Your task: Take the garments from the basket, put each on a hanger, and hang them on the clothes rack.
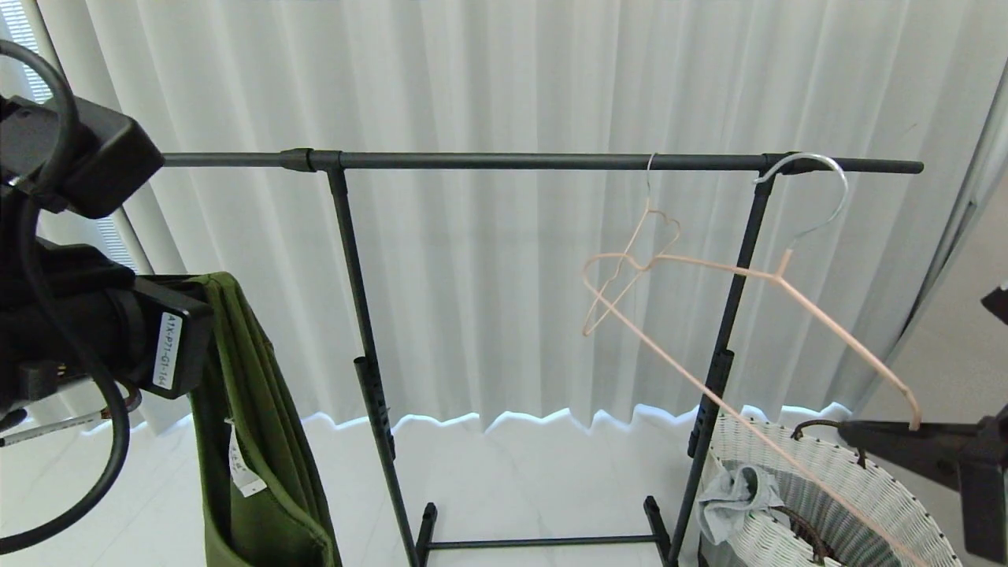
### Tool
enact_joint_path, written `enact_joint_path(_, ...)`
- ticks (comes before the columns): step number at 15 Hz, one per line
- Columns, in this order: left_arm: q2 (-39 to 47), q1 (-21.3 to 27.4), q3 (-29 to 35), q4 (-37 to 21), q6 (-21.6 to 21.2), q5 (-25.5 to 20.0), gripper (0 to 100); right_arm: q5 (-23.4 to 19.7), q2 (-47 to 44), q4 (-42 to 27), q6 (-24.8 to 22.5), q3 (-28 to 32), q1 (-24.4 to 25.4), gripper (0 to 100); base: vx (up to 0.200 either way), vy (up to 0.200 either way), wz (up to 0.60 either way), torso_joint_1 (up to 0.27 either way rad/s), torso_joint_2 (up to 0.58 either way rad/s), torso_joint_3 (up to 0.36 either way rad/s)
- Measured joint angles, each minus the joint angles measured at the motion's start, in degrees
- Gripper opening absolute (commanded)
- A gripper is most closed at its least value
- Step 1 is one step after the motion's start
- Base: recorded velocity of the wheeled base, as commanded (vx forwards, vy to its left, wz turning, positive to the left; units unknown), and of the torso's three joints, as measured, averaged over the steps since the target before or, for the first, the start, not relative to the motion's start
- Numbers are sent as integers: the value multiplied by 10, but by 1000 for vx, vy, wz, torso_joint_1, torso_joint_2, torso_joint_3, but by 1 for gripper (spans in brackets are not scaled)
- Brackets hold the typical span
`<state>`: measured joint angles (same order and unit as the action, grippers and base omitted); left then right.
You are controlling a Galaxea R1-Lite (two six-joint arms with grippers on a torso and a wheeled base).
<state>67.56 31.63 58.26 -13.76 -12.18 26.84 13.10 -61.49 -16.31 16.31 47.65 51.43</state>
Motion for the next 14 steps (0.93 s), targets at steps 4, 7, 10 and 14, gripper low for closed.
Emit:
enact_joint_path(4,22,0,-5,0,20,23,0,-39,20,10,3,-32,132,0,0,0,0,0,0,0)
enact_joint_path(7,54,7,8,0,92,26,0,-76,11,68,5,-60,187,0,0,0,0,0,0,0)
enact_joint_path(10,91,15,33,0,167,27,0,-83,-24,123,11,-73,200,0,0,0,0,0,0,0)
enact_joint_path(14,131,15,47,0,189,34,0,-85,-67,164,22,-74,217,0,0,0,0,0,0,0)
